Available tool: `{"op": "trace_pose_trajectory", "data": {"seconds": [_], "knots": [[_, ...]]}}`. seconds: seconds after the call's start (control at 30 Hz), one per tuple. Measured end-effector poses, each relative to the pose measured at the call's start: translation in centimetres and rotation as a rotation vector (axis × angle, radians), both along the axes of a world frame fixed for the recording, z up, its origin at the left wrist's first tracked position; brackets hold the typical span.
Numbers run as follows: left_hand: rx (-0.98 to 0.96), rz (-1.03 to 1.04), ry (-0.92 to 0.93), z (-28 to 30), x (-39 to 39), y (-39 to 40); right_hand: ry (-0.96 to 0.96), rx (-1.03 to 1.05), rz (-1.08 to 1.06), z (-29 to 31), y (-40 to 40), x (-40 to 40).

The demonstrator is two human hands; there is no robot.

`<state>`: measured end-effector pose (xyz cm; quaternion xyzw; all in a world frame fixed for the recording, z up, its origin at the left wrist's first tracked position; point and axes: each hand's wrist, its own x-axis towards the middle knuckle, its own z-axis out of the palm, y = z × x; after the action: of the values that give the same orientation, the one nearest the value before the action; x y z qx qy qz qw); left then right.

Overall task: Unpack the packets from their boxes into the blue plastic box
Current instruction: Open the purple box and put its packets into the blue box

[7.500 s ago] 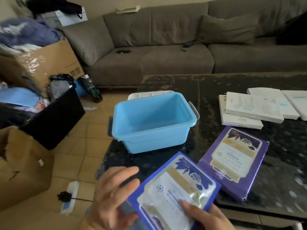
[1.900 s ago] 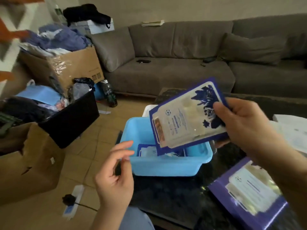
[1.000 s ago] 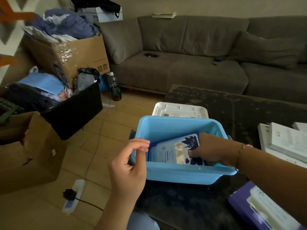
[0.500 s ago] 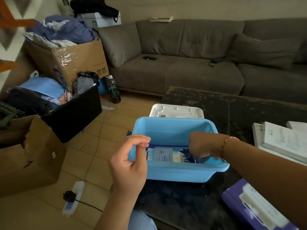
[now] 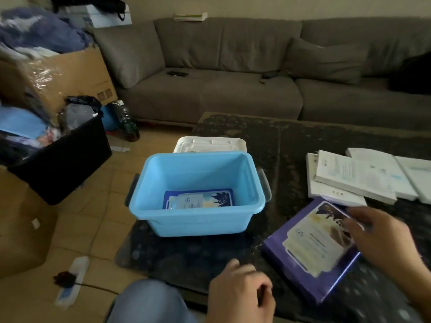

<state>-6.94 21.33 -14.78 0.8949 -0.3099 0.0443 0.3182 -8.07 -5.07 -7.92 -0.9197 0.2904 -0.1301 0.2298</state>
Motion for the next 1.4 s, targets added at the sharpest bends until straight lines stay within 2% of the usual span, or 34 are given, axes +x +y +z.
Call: {"op": "trace_pose_trajectory", "data": {"seconds": [0.2,0.33,0.47,0.63,0.83,1.13,1.3,1.4], "knots": [[0.054,0.13,-0.111,-1.8,-0.9,-3.8,0.047,0.042,-0.103,-4.2,-2.9,-2.1],[-0.148,0.193,-0.079,-2.9,-1.4,-4.9,-0.04,0.054,-0.077,-5.1,-2.6,-2.7],[-0.23,0.301,-0.045,-2.5,-1.9,-6.3,-0.105,0.043,-0.065,-6.1,-2.4,-3.3],[-0.061,0.355,-0.017,-1.7,-1.5,-7.4,-0.089,0.047,-0.061,-6.2,-2.6,-3.5],[-0.039,0.315,0.115,-1.0,-1.4,-7.5,-0.094,0.05,-0.055,-6.6,-2.9,-3.6],[0.075,0.413,0.237,1.3,-1.1,-8.9,-0.158,0.053,-0.062,-6.9,-3.1,-3.6],[0.011,0.449,0.383,2.0,-0.5,-9.6,-0.168,0.066,-0.082,-6.8,-3.0,-3.6],[-0.011,0.388,0.416,2.0,-0.2,-9.0,-0.171,0.072,-0.089,-6.8,-3.0,-3.5]]}}
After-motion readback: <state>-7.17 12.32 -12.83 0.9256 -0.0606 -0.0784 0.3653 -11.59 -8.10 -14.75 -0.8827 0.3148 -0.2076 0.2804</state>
